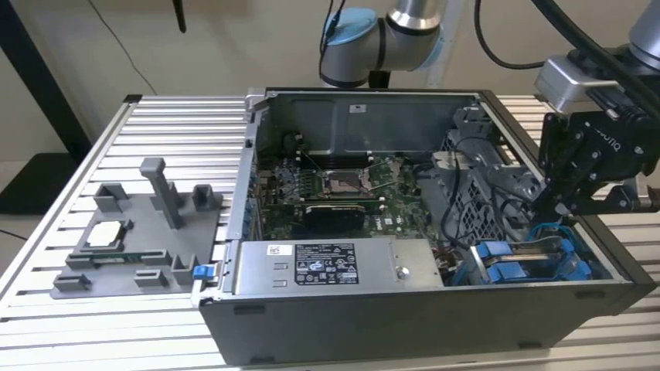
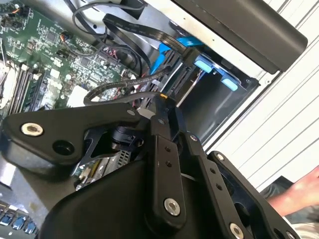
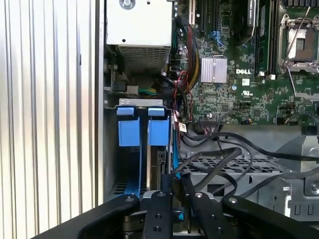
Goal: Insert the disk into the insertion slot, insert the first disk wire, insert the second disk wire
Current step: 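Insert the first disk wire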
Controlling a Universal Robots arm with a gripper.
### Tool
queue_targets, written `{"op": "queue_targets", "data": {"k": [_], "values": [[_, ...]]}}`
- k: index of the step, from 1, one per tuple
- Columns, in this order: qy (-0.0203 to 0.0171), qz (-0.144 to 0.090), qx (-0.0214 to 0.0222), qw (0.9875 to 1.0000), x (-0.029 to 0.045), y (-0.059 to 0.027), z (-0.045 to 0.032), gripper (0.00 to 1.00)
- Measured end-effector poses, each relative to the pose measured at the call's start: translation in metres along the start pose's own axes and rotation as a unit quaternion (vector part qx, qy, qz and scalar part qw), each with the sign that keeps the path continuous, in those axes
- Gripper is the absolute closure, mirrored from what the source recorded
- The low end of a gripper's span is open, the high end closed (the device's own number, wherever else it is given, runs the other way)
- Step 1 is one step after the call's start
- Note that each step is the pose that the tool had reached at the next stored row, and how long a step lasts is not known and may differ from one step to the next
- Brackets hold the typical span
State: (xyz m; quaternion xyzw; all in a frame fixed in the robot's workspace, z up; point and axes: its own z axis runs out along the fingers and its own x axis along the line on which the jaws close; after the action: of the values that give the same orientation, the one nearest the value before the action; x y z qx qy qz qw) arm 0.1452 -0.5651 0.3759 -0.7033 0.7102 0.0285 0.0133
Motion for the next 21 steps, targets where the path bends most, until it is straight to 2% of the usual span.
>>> {"op": "queue_targets", "data": {"k": [2, 7, 15, 21], "values": [[0.0005, 0.0, -0.0004, 1.0, 0.0001, 0.0, 0.0, 1.0], [0.0099, 0.0, -0.0018, 0.9999, 0.0008, 0.0, 0.0009, 1.0], [0.0109, 0.0, -0.0019, 0.9999, 0.0022, -0.0015, 0.0073, 1.0], [0.0111, -0.01, -0.0019, 0.9999, 0.0027, -0.0064, 0.016, 1.0]]}}
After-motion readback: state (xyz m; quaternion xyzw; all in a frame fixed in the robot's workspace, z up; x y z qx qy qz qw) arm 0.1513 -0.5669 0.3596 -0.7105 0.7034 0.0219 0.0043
